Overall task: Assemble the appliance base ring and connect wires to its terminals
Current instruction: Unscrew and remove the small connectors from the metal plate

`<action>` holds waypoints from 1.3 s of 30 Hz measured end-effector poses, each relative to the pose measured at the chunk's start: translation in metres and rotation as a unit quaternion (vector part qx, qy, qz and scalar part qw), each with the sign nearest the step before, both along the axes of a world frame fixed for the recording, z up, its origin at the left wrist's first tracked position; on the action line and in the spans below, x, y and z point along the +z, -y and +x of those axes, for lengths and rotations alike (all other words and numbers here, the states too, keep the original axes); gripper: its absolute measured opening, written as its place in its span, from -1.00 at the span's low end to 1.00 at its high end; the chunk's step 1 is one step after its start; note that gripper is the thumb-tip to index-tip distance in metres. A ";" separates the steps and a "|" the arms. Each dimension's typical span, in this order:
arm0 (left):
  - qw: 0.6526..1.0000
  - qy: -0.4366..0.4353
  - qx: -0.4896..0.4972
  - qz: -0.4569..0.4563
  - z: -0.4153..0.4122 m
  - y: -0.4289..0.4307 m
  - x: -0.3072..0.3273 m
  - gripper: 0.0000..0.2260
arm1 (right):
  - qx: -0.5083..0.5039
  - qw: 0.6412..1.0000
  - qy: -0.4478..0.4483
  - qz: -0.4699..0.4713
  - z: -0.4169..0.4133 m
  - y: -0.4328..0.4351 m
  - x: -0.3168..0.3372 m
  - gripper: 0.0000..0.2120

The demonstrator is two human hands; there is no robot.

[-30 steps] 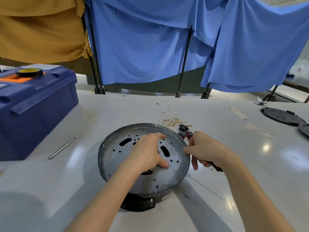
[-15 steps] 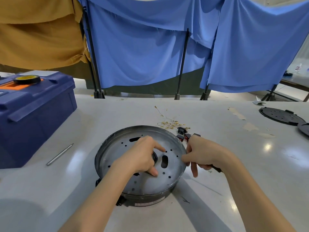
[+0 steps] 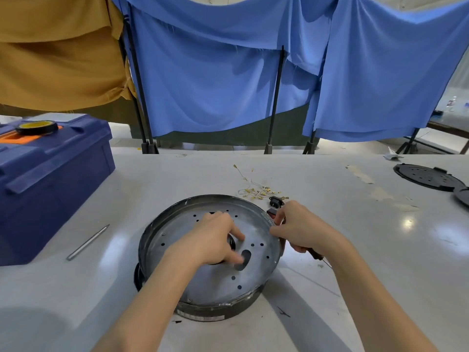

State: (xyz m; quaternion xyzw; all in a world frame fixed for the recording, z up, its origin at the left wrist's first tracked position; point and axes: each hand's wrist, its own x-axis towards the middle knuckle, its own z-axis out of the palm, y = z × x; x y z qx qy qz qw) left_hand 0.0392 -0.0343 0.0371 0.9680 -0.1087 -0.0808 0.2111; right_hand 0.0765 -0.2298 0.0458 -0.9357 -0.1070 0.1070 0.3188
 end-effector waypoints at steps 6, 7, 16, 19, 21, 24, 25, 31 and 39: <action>0.994 0.018 0.015 -0.103 0.004 0.014 -0.025 -0.50 | -0.077 0.991 0.005 0.108 0.013 0.029 0.007 -0.76; 0.994 0.020 0.017 -0.109 0.005 0.013 -0.027 -0.51 | -0.107 0.988 0.013 0.113 0.018 0.039 0.006 -0.82; 0.991 0.044 0.002 -0.123 0.006 0.011 -0.033 -0.53 | -0.173 0.983 0.000 0.065 0.042 0.071 -0.021 -0.98; 0.990 0.047 0.006 -0.129 0.006 0.012 -0.034 -0.53 | -0.211 0.977 0.032 -0.004 0.054 0.074 -0.026 -0.94; 0.990 0.049 0.009 -0.130 0.006 0.012 -0.034 -0.53 | -0.228 0.973 0.027 -0.018 0.061 0.080 -0.031 -0.85; 0.990 0.051 0.011 -0.133 0.006 0.013 -0.034 -0.53 | -0.234 0.971 0.009 -0.044 0.065 0.085 -0.038 -0.89; 0.990 0.050 0.013 -0.135 0.007 0.012 -0.034 -0.53 | -0.234 0.971 0.006 -0.053 0.064 0.084 -0.039 -0.92; 0.989 0.049 0.017 -0.137 0.007 0.013 -0.034 -0.53 | -0.219 0.974 -0.003 -0.063 0.067 0.083 -0.044 -0.98; 0.989 0.039 0.013 -0.140 0.004 0.014 -0.034 -0.52 | -0.185 0.981 -0.045 -0.043 0.068 0.085 -0.041 -0.89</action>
